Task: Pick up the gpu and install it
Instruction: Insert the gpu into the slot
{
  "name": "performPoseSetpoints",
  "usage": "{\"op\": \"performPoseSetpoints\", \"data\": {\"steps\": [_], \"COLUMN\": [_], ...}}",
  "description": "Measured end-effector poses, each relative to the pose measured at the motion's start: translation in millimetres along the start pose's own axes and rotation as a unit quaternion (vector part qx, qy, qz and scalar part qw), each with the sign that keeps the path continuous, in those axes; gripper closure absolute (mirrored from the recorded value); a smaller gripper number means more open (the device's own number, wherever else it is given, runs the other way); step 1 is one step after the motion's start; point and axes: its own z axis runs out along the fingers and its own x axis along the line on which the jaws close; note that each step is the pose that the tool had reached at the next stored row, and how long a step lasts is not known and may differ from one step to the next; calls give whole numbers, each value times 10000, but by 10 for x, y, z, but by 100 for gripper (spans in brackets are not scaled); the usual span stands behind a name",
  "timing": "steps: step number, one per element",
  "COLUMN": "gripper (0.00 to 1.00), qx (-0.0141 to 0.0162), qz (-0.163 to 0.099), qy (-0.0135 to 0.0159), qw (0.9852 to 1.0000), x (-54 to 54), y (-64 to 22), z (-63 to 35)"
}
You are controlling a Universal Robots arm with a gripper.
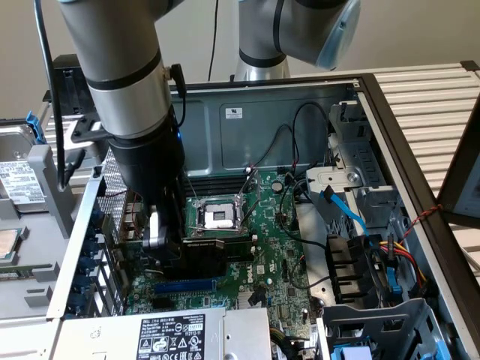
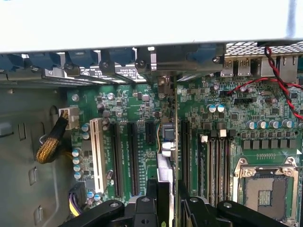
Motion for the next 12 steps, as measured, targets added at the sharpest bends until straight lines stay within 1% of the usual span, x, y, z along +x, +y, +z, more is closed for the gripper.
{"op": "performPoseSetpoints", "data": {"steps": [12], "gripper": [73], "qx": [-1], "qz": [0], "qy": [1], "qw": [10000], "x": [0], "y": [2], "z": [19]}}
